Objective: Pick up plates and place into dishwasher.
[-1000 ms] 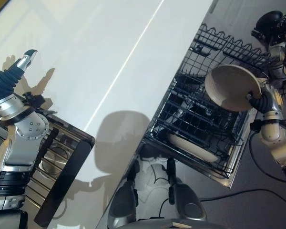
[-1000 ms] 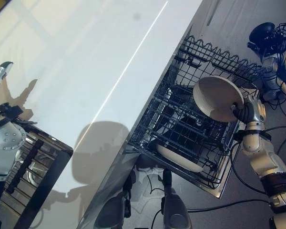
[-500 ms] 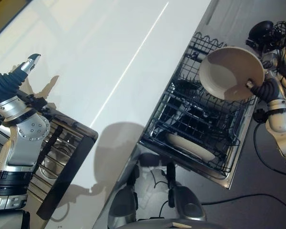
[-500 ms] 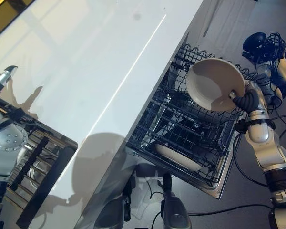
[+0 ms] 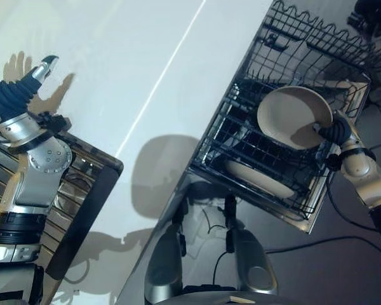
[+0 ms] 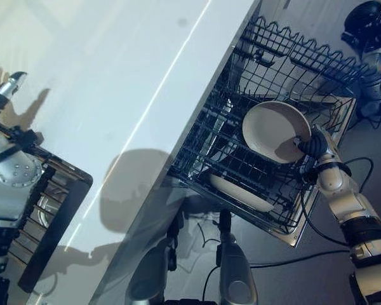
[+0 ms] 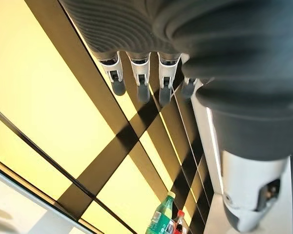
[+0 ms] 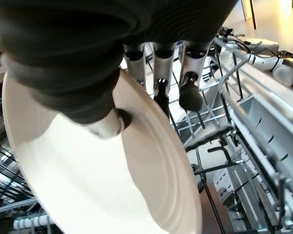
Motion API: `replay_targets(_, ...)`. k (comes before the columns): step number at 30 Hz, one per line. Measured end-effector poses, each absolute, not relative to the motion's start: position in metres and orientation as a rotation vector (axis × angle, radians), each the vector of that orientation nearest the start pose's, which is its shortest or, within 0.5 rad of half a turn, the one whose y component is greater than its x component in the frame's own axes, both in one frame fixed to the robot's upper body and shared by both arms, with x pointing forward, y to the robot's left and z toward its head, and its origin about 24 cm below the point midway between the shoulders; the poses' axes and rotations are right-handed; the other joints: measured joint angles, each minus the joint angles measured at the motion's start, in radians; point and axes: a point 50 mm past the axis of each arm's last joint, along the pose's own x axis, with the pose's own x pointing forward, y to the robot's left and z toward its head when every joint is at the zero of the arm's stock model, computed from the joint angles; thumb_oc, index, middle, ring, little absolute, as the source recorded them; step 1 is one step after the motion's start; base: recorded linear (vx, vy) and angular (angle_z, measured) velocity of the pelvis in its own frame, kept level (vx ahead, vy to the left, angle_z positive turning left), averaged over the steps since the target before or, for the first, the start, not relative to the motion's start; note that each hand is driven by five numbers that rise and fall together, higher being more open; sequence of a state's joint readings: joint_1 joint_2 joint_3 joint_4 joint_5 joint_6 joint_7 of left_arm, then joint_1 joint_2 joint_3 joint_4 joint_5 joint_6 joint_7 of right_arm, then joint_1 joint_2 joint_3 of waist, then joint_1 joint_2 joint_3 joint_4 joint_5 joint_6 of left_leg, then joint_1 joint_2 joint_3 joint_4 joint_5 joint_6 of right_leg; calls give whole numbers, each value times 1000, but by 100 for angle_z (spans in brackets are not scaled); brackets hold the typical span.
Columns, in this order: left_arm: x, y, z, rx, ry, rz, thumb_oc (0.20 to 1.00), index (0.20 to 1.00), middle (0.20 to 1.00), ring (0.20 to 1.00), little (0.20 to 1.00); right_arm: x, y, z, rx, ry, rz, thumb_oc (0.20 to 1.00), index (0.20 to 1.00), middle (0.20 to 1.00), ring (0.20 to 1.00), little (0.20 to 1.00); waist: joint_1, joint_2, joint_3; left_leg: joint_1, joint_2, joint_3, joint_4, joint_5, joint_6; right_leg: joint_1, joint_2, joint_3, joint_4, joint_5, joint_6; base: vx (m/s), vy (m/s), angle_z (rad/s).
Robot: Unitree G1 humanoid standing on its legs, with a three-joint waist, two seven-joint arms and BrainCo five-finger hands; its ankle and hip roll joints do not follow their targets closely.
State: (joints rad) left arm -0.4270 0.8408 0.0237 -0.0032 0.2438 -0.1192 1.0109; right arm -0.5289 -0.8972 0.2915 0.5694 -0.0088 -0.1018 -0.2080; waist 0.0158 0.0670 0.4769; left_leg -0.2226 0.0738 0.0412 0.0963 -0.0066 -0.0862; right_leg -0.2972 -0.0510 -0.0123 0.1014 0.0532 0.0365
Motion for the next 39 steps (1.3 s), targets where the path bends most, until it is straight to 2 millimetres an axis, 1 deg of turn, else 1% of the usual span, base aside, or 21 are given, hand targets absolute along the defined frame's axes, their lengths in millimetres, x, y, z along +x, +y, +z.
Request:
replay_targets(2, 265, 273, 266, 686, -1078, 962, 1000, 1000, 1000, 1000, 1000, 333, -314, 143, -967, -56, -231, 200, 200, 200, 200, 200, 1, 6, 8, -15, -2, -1, 3, 2, 3, -16, -3, 0, 8, 0, 0, -73, -7, 1)
replay_targets(3, 266, 272, 268, 683, -1085, 968, 1000, 1000, 1000, 1000, 1000, 336, -314, 143, -943, -61, -237, 200, 200, 200, 200, 200, 0, 10, 10, -19, -4, 0, 3, 3, 4, -22, -5, 0, 10, 0, 0, -68, -18, 0)
replay_targets(6, 268, 269, 271, 700, -1088, 960, 1000, 1000, 1000, 1000, 1000, 338, -315, 146, -934, -74, -240, 200, 200, 200, 200, 200, 0, 15, 14, -19, -5, 0, 2, 3, 4, -23, -6, 0, 11, 0, 0, -53, -17, -1)
replay_targets(13, 269, 271, 272, 721, -1075, 964, 1000, 1000, 1000, 1000, 1000, 340, -314, 146, -945, -77, -235, 200, 200, 200, 200, 200, -1, 15, 14, -19, -5, 0, 3, 3, 4, -23, -5, 0, 13, 0, 0, -10, -5, 0)
replay_targets(14, 269, 271, 272, 721, -1074, 963, 1000, 1000, 1000, 1000, 1000, 340, -314, 146, -945, -79, -238, 398, 398, 398, 398, 398, -1, 15, 14, -19, -5, 0, 3, 3, 4, -23, -6, 0, 13, 0, 0, 0, 0, 0)
replay_targets(15, 269, 271, 272, 722, -1073, 961, 1000, 1000, 1000, 1000, 1000, 339, -314, 146, -945, -82, -243, 827, 827, 827, 827, 827, -1, 15, 14, -18, -5, 0, 3, 3, 4, -23, -5, 0, 14, 0, 0, 0, 0, 0)
replay_targets(16, 269, 271, 272, 722, -1073, 961, 1000, 1000, 1000, 1000, 1000, 339, -315, 146, -945, -82, -251, 1000, 1000, 1000, 1000, 1000, -1, 15, 14, -18, -5, 0, 3, 3, 4, -23, -6, 0, 14, 0, 0, 0, 0, 0)
replay_targets(21, 269, 271, 271, 724, -1070, 958, 1000, 1000, 1000, 1000, 1000, 338, -318, 145, -948, -75, -304, 1000, 1000, 1000, 1000, 1000, -1, 15, 14, -10, -5, 2, 3, 3, 4, -17, -6, -1, 15, 0, 0, -1, -2, -1)
replay_targets(24, 269, 271, 268, 732, -1059, 951, 1000, 1000, 1000, 1000, 1000, 336, -317, 143, -948, -74, -311, 1000, 1000, 1000, 1000, 1000, -2, 14, 15, 12, -6, 7, 1, 3, 4, -1, -6, -2, 19, 0, 0, -7, -5, -6)
replay_targets(26, 268, 271, 267, 734, -1059, 942, 1000, 1000, 1000, 1000, 1000, 332, -320, 142, -935, -76, -336, 1000, 1000, 1000, 1000, 1000, -1, 14, 15, 32, -6, 8, -3, 3, 4, 16, -7, -3, 18, 0, 0, -1, -1, -2)
replay_targets(28, 268, 272, 266, 733, -1062, 936, 1000, 1000, 1000, 1000, 1000, 328, -323, 146, -911, -93, -365, 1000, 1000, 1000, 1000, 1000, -3, 14, 15, 42, -7, 10, -2, 3, 5, 24, -7, -2, 19, 0, 0, 8, -1, -2)
replay_targets(33, 264, 275, 250, 753, -1013, 901, 1000, 1000, 1000, 1000, 1000, 314, -334, 149, -871, -116, -447, 1000, 1000, 1000, 1000, 1000, -6, 13, 14, 69, -6, 15, -3, 3, 5, 45, -5, 3, 24, 0, -1, 15, -5, -2)
replay_targets(39, 255, 286, 245, 749, -1001, 931, 1000, 1000, 1000, 1000, 1000, 299, -342, 149, -809, -149, -537, 1000, 1000, 1000, 1000, 1000, -28, -2, 5, 92, -7, 15, -7, 2, 5, 59, -3, 12, 25, 0, 0, 32, 7, -6)
